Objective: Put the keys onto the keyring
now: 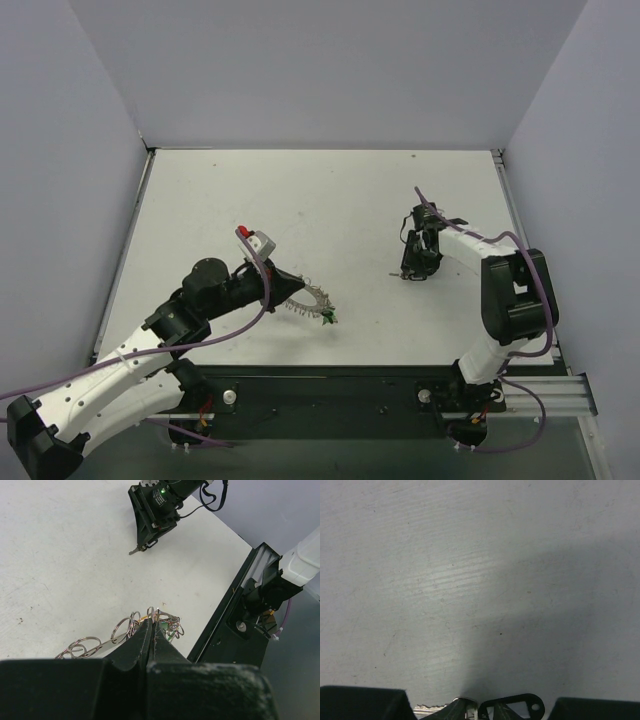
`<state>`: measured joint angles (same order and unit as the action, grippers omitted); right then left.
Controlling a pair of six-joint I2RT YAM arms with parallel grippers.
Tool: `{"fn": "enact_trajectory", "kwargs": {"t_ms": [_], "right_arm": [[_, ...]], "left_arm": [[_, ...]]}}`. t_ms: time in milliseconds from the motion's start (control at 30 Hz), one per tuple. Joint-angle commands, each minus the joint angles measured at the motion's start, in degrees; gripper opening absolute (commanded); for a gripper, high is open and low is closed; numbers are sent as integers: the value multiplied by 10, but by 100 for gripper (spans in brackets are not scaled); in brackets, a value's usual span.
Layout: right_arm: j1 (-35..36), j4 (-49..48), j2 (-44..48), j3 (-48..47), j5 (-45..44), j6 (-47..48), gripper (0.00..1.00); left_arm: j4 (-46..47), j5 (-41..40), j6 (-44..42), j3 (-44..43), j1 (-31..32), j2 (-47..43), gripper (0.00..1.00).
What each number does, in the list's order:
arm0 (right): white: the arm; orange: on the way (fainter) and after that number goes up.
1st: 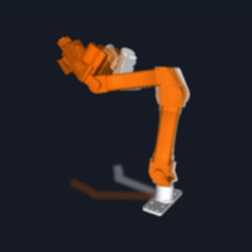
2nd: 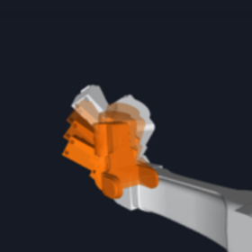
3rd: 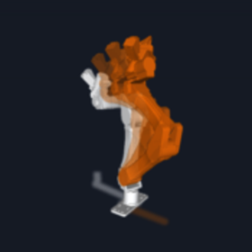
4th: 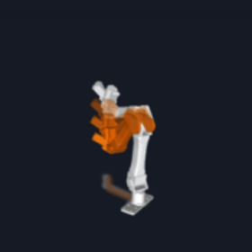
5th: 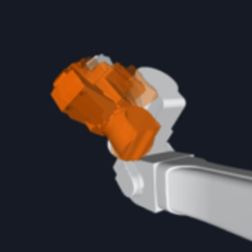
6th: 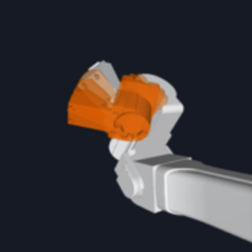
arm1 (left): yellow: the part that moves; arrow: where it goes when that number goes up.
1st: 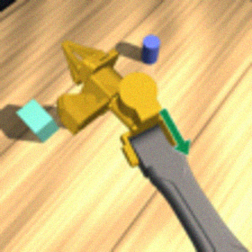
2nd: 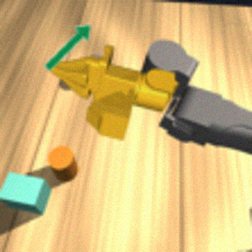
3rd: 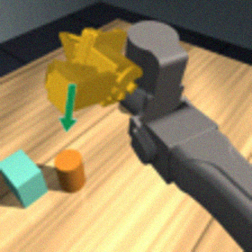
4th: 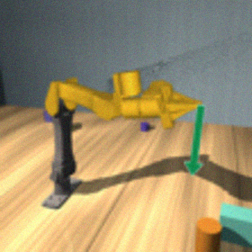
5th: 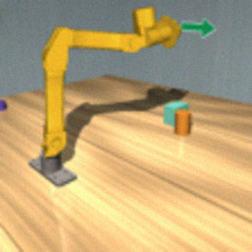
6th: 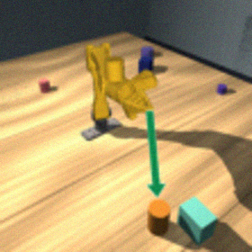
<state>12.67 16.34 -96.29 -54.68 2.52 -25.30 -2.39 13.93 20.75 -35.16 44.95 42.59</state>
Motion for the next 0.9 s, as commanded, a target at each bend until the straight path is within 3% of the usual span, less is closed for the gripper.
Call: {"fn": "enact_trajectory", "kwargs": {"t_ms": [0, 200, 533, 767, 867], "right_arm": [[-4, 5, -7, -10, 14, -1, 22], [-4, 5, 14, -4, 27, 4, 0], [2, 12, 89, 7, 69, 17, 0], [20, 12, 81, 15, 110, 8, 0], [34, -2, 83, 20, 140, 8, 18]], "left_arm": [[53, 10, 8, -9, 0, -11, 0], [49, 10, 10, -7, 0, -13, 0], [50, 12, 10, -9, 0, -8, 0], [56, 20, 9, -13, 1, 7, 0], [58, 22, 10, -14, 1, 9, 0]]}}
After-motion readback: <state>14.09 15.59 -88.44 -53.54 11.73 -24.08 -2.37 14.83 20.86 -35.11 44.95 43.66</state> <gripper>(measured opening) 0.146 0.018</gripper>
